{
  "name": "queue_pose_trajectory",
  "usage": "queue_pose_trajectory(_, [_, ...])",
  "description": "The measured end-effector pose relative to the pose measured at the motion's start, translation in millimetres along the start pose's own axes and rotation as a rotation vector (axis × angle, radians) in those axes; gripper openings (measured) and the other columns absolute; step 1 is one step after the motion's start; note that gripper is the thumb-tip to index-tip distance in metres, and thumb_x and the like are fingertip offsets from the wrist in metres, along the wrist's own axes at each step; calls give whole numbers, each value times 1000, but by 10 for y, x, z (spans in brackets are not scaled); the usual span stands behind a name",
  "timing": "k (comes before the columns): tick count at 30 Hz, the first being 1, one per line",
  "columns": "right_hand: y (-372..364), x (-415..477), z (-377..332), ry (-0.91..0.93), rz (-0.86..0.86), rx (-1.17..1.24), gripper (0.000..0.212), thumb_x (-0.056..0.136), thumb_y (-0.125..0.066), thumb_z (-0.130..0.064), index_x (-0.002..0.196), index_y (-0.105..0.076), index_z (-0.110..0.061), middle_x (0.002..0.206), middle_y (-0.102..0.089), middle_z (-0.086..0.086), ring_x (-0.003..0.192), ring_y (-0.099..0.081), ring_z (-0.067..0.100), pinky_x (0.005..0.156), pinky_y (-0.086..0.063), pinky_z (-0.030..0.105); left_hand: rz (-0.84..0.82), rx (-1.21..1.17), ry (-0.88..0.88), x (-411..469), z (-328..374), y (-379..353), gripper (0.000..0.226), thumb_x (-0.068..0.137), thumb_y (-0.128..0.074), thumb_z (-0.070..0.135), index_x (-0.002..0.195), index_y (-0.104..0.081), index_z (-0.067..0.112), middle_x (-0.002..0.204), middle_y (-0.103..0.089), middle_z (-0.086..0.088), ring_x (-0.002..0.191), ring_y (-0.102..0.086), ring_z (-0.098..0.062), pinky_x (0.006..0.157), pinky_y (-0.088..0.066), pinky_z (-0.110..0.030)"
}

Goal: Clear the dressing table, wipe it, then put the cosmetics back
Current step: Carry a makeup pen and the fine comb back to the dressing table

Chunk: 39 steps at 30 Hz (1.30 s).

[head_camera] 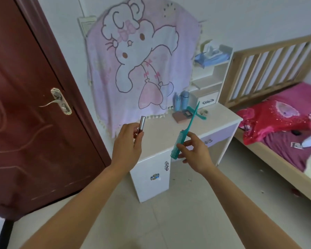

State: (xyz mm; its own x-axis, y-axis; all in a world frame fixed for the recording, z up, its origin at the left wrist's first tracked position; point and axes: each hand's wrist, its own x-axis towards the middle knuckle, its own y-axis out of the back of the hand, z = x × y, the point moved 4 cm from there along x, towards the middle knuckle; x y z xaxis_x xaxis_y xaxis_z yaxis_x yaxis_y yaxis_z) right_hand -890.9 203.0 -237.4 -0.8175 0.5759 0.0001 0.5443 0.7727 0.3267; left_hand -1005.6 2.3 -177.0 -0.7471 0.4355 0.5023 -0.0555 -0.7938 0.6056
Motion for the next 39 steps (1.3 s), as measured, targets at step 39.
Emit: queue_pose_trajectory(39, [37,4819,2504,-292,-678,-432,52,95,-60,-22,143,-44,-32,103,-63,-10,83,-70,16,62,-54,25,-346,-141,1063,2251,-2074,-4156,39,83,-71,6,118,-54,11,90,-64,-2,75,-64,-20,72,-59,-44])
